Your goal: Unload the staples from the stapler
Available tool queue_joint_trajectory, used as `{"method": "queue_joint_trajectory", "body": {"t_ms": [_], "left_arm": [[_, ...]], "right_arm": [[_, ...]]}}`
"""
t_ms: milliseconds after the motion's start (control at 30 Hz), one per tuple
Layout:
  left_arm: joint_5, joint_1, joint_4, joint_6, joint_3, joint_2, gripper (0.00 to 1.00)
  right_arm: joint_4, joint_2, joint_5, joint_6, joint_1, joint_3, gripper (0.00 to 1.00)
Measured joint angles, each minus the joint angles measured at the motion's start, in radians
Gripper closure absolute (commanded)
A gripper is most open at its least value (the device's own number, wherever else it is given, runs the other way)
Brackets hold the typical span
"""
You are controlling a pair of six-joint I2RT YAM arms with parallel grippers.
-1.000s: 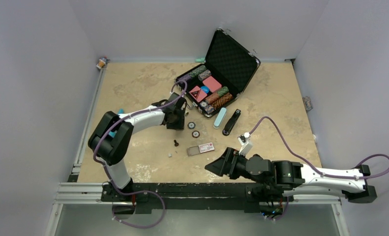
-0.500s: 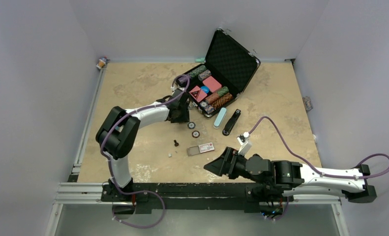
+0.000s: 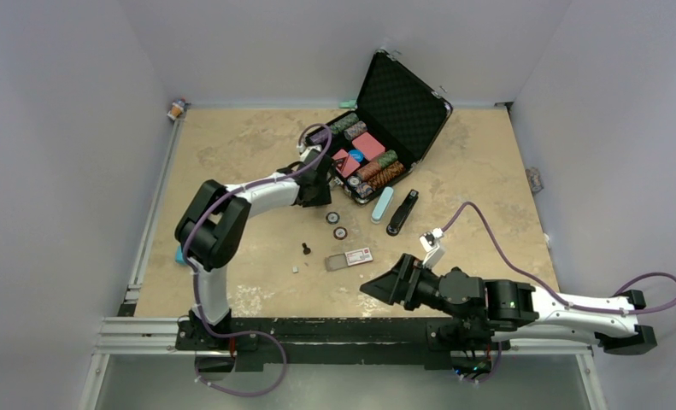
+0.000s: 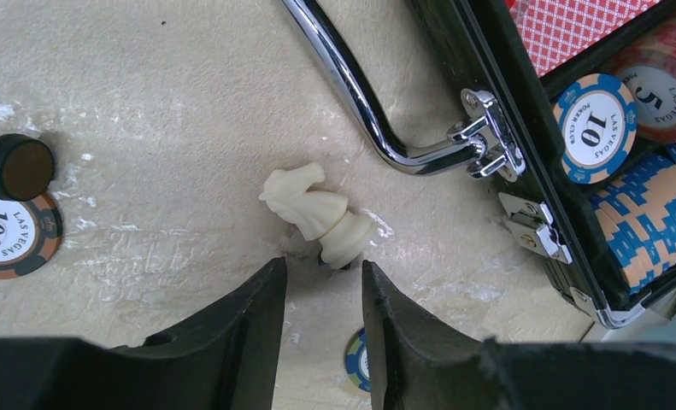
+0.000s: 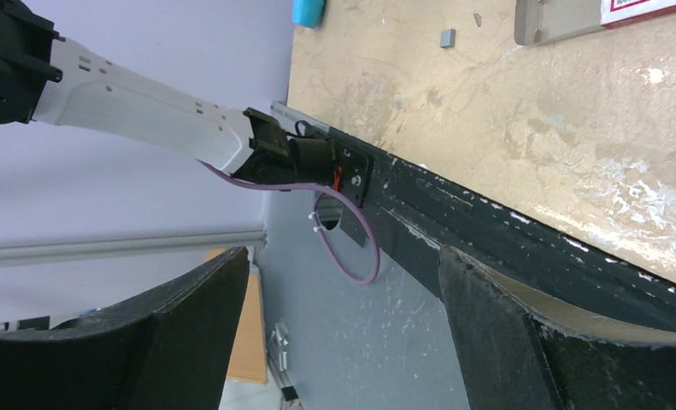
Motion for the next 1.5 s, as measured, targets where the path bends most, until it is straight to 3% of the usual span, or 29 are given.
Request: {"method": "queue_joint_trajectory", "body": {"t_ms": [367, 767, 1067, 1300, 1500], "left_arm": [[-0.027, 0.0, -0.003, -0.02, 0.046, 0.037, 0.66], [-0.031, 0.0, -0.002, -0.019, 0.051, 0.043, 0.93], [-0.002, 0.0, 0.006, -0.013, 0.026, 0.024, 0.99], [0.13, 0.0, -0.201, -0.013, 0.036, -0.064, 0.95], [0.337, 0.021, -0.388, 0.013, 0.105, -0.23, 0.96]], "right_arm": [[0.001, 0.013, -0.002, -0.002, 0.0, 0.0, 0.15], [0.003, 0.027, -0.005, -0.003, 0.0, 0.0, 0.15], [0.011, 0.045, -0.014, -0.003, 0.0, 0.0, 0.15], [0.03, 0.066, -0.04, -0.005, 0.0, 0.001, 0.14], [0.06, 0.082, -0.071, -0.01, 0.0, 0.014, 0.15]]}}
